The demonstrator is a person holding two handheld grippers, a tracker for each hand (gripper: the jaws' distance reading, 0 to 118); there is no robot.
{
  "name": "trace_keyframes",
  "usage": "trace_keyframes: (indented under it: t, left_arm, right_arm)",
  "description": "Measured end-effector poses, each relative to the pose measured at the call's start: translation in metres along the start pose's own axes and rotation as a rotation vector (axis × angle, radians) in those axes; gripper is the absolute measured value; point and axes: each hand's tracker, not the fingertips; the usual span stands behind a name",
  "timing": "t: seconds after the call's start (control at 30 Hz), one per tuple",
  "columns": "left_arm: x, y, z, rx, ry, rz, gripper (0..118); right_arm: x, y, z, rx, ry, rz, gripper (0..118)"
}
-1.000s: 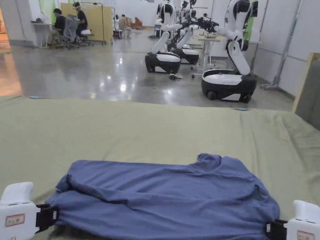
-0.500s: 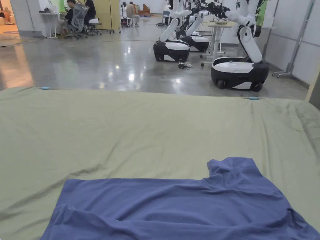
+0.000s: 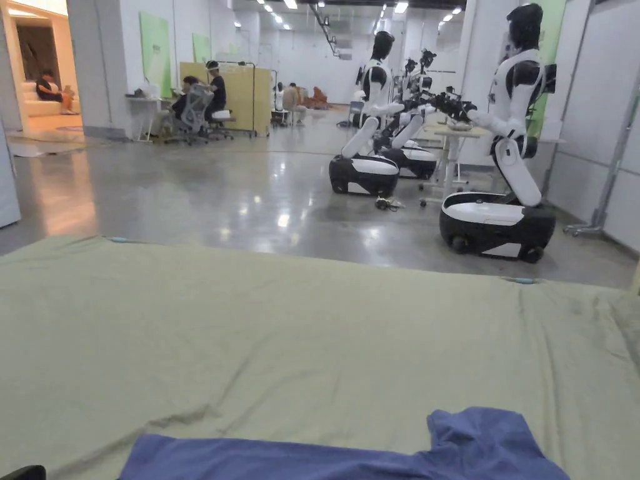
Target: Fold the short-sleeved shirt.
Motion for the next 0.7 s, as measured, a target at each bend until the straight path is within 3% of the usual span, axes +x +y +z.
trace_keyframes:
  t: [0.2, 0.4, 0.47, 0.5, 0.53, 0.57, 0.6, 0.7]
  left_arm:
    - [0.033, -0.006, -0.007, 0.052, 0.097, 0.015, 67]
    - [0.035, -0.015, -0.002, 0.022, 0.042, 0.054, 66]
    - [0.035, -0.012, 0.003, 0.035, 0.045, 0.057, 61]
    - [0.035, -0.010, 0.004, 0.033, 0.040, 0.060, 49]
    - [0.035, -0.009, 0.003, 0.029, 0.038, 0.067, 17]
    - [0.036, -0.009, 0.000, 0.015, 0.045, 0.067, 9]
    - [0.036, -0.011, -0.005, -0.018, 0.076, 0.039, 8]
    - [0.040, -0.018, -0.019, -0.060, 0.107, -0.030, 4]
  right_arm:
    - [-0.041, -0.005, -0.017, -0.014, 0.057, 0.001, 81]
    - [-0.048, -0.017, -0.020, -0.045, 0.125, -0.008, 77]
    - [-0.053, -0.018, -0.021, -0.041, 0.101, 0.035, 60]
    - [-0.050, -0.019, -0.024, -0.043, 0.086, 0.040, 49]
    - [-0.051, -0.020, -0.026, -0.049, 0.080, 0.035, 28]
    - [-0.050, -0.020, -0.029, -0.060, 0.075, 0.025, 8]
    - [-0.051, -0.022, -0.031, -0.064, 0.069, 0.016, 0]
    - [-0.050, -0.025, -0.038, -0.086, 0.053, 0.008, 0]
